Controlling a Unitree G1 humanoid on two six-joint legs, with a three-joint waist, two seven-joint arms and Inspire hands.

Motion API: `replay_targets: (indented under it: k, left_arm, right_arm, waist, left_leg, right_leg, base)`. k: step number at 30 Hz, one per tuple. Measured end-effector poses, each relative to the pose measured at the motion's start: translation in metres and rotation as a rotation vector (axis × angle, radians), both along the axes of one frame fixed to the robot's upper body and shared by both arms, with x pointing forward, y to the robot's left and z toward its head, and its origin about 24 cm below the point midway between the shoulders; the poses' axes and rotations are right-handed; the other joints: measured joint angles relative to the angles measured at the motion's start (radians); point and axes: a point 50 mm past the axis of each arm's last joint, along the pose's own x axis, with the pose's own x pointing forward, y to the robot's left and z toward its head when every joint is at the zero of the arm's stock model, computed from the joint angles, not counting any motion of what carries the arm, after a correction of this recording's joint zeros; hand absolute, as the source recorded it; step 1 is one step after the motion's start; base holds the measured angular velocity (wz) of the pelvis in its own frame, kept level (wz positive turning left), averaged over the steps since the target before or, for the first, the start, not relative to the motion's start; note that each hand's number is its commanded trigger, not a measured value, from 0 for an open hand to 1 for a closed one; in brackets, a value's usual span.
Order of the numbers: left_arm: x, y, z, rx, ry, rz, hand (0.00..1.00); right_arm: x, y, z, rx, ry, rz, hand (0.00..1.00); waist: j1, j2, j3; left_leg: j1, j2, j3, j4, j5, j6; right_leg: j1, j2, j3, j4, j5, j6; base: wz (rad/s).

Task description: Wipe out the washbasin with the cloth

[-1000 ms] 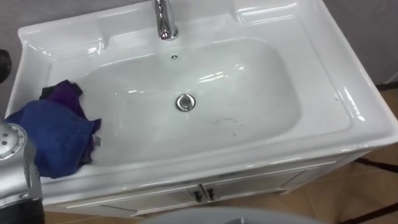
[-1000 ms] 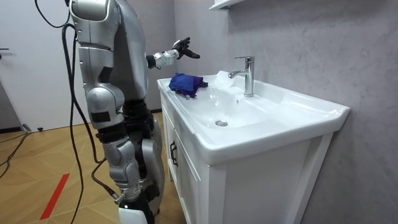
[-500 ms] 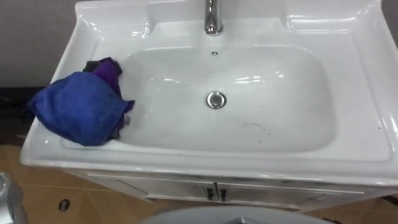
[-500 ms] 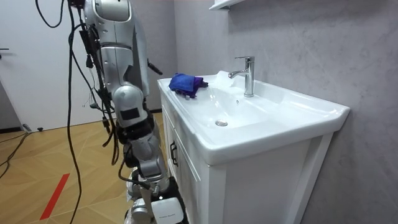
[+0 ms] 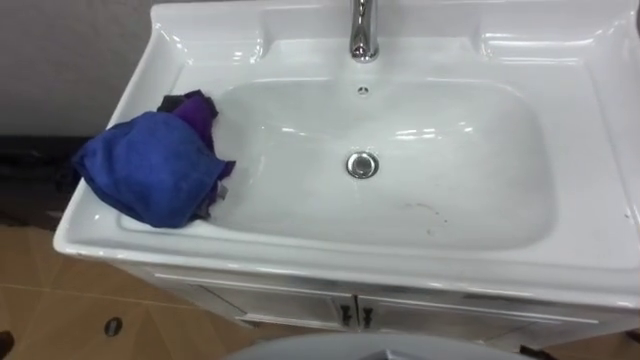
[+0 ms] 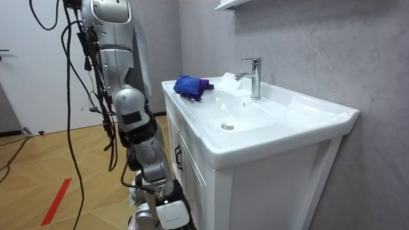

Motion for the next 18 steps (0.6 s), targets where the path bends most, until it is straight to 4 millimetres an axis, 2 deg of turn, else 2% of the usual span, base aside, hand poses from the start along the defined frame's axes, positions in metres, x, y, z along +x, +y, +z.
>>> replay_targets:
  k: [2,3,5,8,11,16,18]
  left_arm:
    - [-0.013,-0.015,-0.015,-0.078,0.062,-0.006,0.0]
    - [-0.022,-0.025,-0.024,-0.131,0.104,-0.015,0.0]
    - [-0.031,-0.035,-0.033,-0.195,0.149,-0.038,0.0]
    - [-0.039,-0.044,-0.041,-0.267,0.185,-0.075,0.0]
    - [-0.049,-0.05,-0.044,-0.31,0.233,-0.11,0.0]
    - [-0.051,-0.061,-0.052,-0.392,0.364,-0.325,0.0]
    - [-0.044,-0.066,-0.055,-0.415,0.404,-0.423,0.0]
  right_arm:
    - [-0.003,0.003,-0.001,0.006,0.009,0.004,0.0]
    - [-0.005,0.004,-0.002,0.012,0.015,0.004,0.0]
    - [-0.009,0.005,-0.002,0.02,0.029,0.004,0.0]
    - [-0.012,0.006,-0.003,0.035,0.035,0.007,0.0]
    - [-0.013,0.006,-0.003,0.049,0.04,0.025,0.0]
    - [-0.018,0.006,-0.003,0.047,0.109,0.15,0.0]
    - [-0.017,0.008,-0.004,0.052,0.136,0.247,0.0]
  waist:
    - [-0.015,-0.006,0.0041]
    - [-0.023,-0.016,0.0059]
    - [-0.031,-0.029,0.0064]
    - [-0.036,-0.043,0.0146]
    - [-0.049,-0.043,0.0151]
    - [-0.066,-0.043,0.0146]
    - [-0.082,-0.045,0.0139]
  left_leg:
    - [0.0,-0.001,0.0,0.0,0.0,0.0]
    - [0.004,-0.001,0.001,0.0,0.0,0.0]
    - [0.006,-0.001,0.004,0.002,0.0,0.0]
    - [0.004,0.001,0.016,0.002,0.0,0.0]
    - [0.005,0.001,0.027,0.001,-0.004,0.007]
    - [0.003,-0.002,0.027,0.003,-0.006,0.011]
    - [0.004,-0.002,0.028,0.003,-0.007,0.011]
  right_leg:
    - [0.005,0.0,-0.001,-0.003,0.001,0.001]
    - [0.011,0.001,-0.002,-0.006,0.001,0.002]
    - [0.014,0.001,-0.001,-0.005,0.001,0.002]
    - [0.008,0.001,0.003,-0.005,0.001,0.002]
    - [0.008,0.0,0.005,-0.004,0.0,0.004]
    - [0.008,-0.004,0.004,-0.002,-0.002,0.008]
    - [0.007,-0.004,0.004,-0.001,-0.003,0.009]
  base:
    - [0.03]
    - [0.05]
    - [0.0]
    - [-0.04]
    - [0.0]
    - [0.01]
    - [0.0]
